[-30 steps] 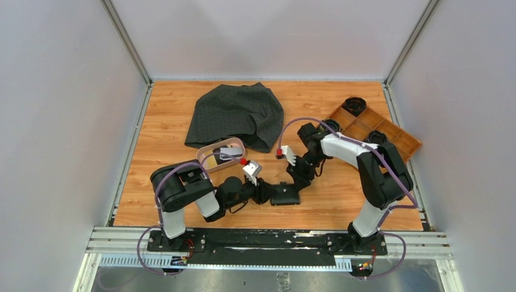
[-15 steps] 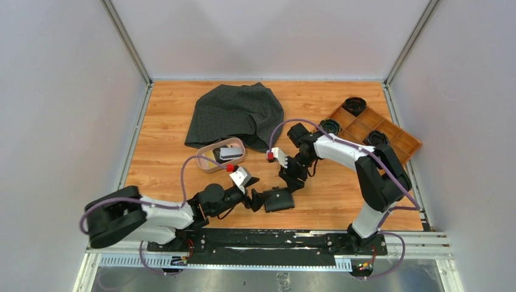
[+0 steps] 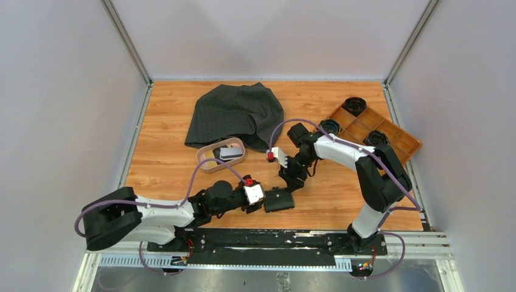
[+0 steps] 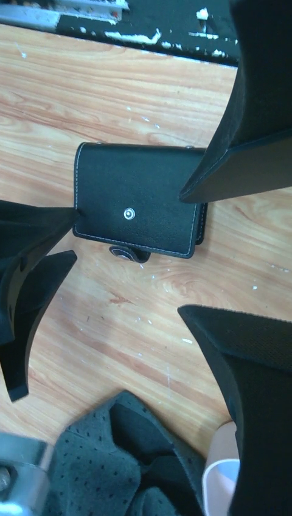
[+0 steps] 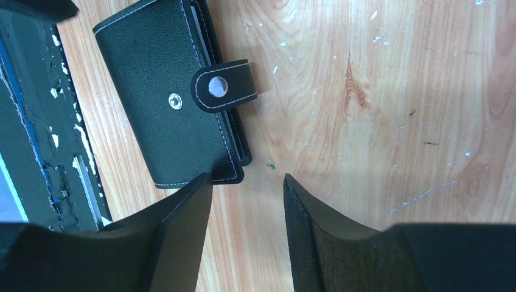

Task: Put the credit cards into the card holder
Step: Close the card holder at the center of the board.

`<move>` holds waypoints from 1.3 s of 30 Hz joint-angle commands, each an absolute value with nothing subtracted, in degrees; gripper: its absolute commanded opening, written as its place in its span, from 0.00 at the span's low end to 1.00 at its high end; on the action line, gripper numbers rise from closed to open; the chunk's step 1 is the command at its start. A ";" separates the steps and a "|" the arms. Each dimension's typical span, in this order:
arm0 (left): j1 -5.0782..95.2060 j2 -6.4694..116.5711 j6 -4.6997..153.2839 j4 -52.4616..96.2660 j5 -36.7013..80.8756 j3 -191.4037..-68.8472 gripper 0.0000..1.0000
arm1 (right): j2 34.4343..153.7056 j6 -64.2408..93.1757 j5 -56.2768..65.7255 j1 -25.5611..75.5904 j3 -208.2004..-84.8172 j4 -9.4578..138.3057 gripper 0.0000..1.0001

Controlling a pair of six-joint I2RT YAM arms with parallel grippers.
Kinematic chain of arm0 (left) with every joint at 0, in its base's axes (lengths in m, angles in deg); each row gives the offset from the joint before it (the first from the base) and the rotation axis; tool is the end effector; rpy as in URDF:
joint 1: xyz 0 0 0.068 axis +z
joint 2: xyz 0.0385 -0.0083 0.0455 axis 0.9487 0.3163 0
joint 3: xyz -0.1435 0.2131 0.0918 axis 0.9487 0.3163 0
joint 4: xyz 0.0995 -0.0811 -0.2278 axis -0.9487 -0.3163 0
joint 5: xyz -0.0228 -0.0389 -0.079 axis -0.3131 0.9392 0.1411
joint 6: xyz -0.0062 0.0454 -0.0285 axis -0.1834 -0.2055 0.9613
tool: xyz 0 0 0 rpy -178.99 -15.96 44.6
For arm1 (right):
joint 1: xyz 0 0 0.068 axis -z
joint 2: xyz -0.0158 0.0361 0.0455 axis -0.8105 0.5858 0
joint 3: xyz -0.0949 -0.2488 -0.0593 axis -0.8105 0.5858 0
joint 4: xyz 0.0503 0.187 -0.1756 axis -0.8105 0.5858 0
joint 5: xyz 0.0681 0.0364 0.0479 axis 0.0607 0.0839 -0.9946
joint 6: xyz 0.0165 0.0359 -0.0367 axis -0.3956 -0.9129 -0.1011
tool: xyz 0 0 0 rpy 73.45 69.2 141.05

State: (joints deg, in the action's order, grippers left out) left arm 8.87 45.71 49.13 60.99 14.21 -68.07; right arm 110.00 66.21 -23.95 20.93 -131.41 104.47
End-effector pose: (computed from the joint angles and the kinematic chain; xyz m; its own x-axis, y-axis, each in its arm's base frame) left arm 0.0942 -0.1830 0.1574 0.0957 0.3264 -0.9404 0.8940 0.3871 0.2254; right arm 0.2459 0.1862 0.1780 -0.1878 -0.8031 -0.5655 -0.9666 0.0490 0.2514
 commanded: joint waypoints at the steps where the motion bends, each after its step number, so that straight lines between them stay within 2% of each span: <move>1: 10.30 50.74 44.86 61.55 17.07 -72.64 0.65 | 109.54 66.55 -24.37 20.97 -130.83 105.22 0.50; 6: 12.16 56.53 46.10 68.21 21.26 -73.86 0.56 | 109.67 66.38 -24.38 21.00 -130.82 105.23 0.50; 16: 12.76 65.64 46.45 73.08 21.81 -77.07 0.44 | 109.85 66.13 -24.46 20.92 -130.96 105.22 0.49; 26: 12.99 68.64 45.79 74.11 21.37 -78.33 0.40 | 109.98 66.11 -24.55 20.98 -130.99 105.22 0.48; 31: 13.03 69.34 46.08 73.96 22.19 -78.70 0.32 | 110.11 66.06 -24.53 21.00 -131.00 105.31 0.48; 35: 13.04 69.82 45.92 73.79 22.06 -78.73 0.19 | 110.11 66.04 -24.51 20.98 -131.02 105.31 0.48; 39: 13.04 69.91 45.52 73.04 21.85 -78.94 0.16 | 110.25 66.02 -24.54 21.00 -131.09 105.31 0.47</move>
